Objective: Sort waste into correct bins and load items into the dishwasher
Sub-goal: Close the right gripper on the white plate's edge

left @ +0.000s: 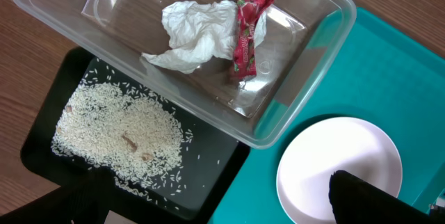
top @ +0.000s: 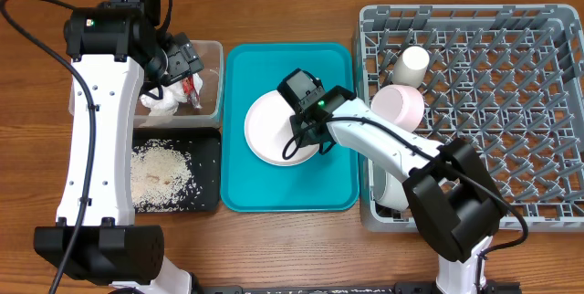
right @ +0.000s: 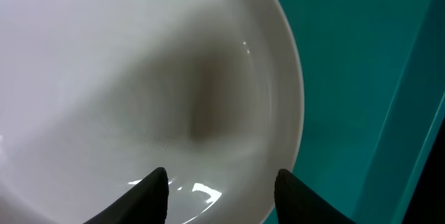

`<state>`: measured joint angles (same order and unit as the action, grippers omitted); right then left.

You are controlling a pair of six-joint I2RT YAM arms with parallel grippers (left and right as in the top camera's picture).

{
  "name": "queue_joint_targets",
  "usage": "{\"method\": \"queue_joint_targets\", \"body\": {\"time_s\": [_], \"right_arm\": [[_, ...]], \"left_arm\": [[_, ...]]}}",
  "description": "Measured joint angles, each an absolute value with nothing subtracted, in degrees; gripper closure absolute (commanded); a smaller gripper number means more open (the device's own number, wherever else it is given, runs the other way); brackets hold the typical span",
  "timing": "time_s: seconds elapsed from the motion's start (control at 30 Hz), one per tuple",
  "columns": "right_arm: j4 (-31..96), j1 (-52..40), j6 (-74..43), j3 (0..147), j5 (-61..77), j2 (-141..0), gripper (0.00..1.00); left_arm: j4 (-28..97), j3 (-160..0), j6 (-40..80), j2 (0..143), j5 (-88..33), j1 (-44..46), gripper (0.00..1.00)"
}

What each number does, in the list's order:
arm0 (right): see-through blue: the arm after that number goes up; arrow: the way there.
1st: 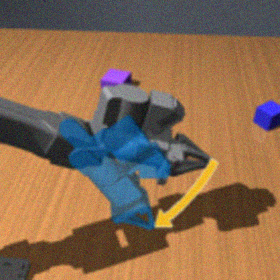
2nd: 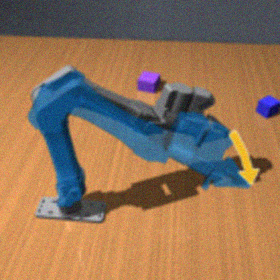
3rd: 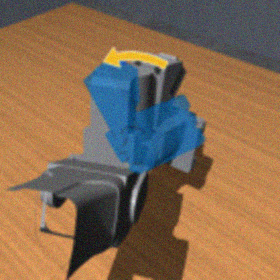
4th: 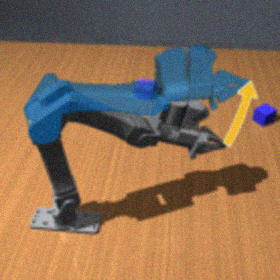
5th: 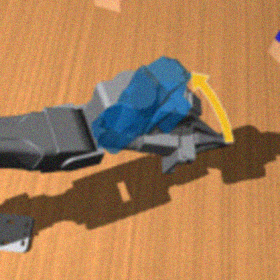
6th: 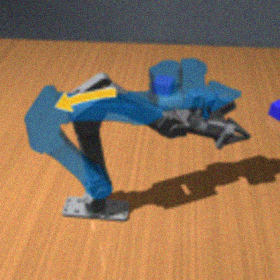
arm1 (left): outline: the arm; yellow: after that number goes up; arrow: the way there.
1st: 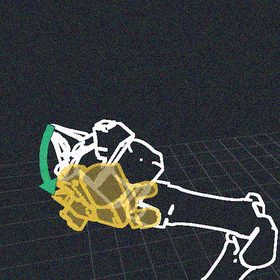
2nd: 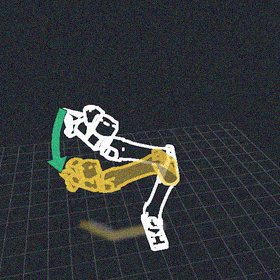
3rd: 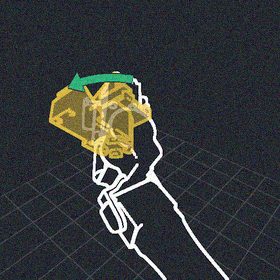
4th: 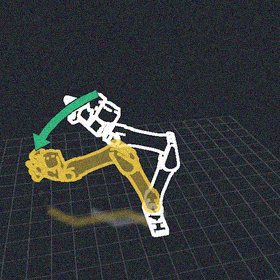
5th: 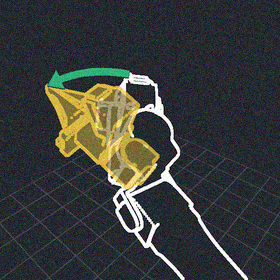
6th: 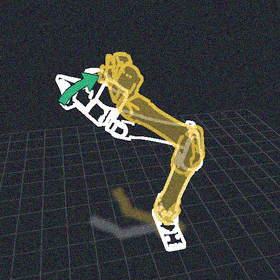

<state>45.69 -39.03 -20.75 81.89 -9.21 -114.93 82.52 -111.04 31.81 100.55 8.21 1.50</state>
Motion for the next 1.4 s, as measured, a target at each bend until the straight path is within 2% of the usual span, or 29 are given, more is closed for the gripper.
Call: {"method": "queue_joint_targets", "body": {"time_s": [0.3,0.5,0.6,1.17,1.4], "right_arm": [[42.96,-39.03,-20.78,80.44,-12.29,-114.93,0.47],[42.17,-39.03,-20.95,80.44,-12.51,-114.93,0.30],[40.58,-39.03,-20.93,80.36,-12.53,-114.93,0.25],[31.38,-38.83,-19.27,78.65,-15.27,-114.93,0.25],[30.22,-35.90,-18.22,77.54,-15.40,-114.93,0.24]], "left_arm": [[82.52,-111.04,31.81,100.55,8.21,1.50,0.00],[82.52,-111.04,31.81,100.57,8.21,1.50,0.00],[82.52,-111.04,31.81,100.55,8.21,1.50,0.00],[82.54,-111.04,31.81,100.57,8.21,1.50,0.00],[82.54,-111.04,31.81,100.57,8.21,1.50,0.00]]}}
